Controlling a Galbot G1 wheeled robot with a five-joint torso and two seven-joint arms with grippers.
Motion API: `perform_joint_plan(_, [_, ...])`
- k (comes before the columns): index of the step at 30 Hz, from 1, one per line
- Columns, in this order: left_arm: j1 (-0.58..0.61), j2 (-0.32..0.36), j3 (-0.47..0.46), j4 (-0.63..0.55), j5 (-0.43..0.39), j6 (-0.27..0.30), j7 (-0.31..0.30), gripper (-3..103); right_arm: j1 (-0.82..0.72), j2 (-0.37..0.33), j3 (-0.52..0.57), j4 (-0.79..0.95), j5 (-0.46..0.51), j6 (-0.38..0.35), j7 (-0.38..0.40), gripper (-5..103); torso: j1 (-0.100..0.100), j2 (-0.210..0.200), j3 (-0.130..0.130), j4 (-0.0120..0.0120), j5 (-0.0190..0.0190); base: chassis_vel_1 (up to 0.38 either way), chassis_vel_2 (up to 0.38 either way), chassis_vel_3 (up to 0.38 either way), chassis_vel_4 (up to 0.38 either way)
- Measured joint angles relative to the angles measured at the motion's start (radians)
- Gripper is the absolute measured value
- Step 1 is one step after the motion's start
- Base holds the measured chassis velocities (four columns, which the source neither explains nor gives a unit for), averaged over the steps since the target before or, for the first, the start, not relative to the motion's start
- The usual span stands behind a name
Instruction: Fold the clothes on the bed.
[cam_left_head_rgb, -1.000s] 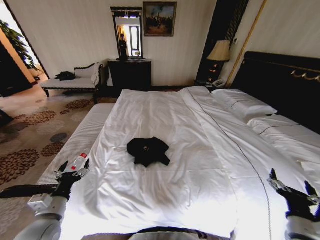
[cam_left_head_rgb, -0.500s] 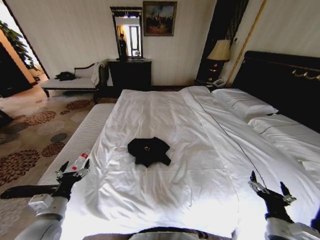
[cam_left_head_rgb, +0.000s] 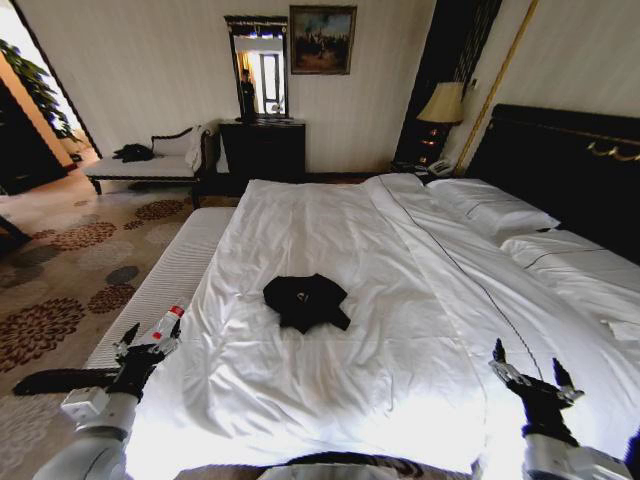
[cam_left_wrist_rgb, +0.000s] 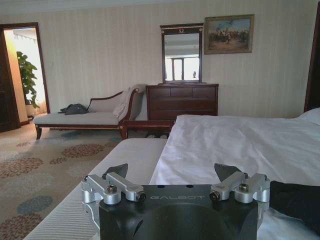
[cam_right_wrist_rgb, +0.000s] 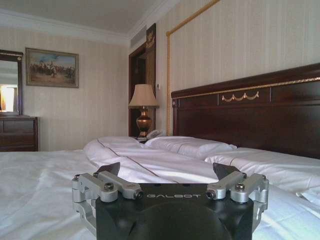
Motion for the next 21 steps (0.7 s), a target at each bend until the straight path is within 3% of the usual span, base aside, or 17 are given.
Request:
perform_joint_plan(14, [-0.014,-0.007,0.002,0.018,0.001,0.002,-0.001,99,0.001,0.005,-0.007,-0.010,-0.012,0.008,0.023,100,0.000,0.000,0.000,0.0001,-0.0003,-0.041,0.057,0.048,-0.051])
perform_joint_plan(18, [-0.043,0.023,0.015,0.042,-0.017,0.019,-0.005,99,0.001,0.005,-0.010,-0.010,-0.012,0.009,0.024,100,0.001,0.000,0.000,0.0000,-0.0002,-0.045,0.046,0.045,-0.056])
perform_joint_plan(21, [-0.109,0.070,0.039,0.089,-0.084,0.055,-0.027,99,0.000,0.003,-0.014,-0.009,-0.014,0.009,0.024,100,0.000,0.000,0.000,0.0000,-0.0004,-0.017,0.004,0.012,-0.009])
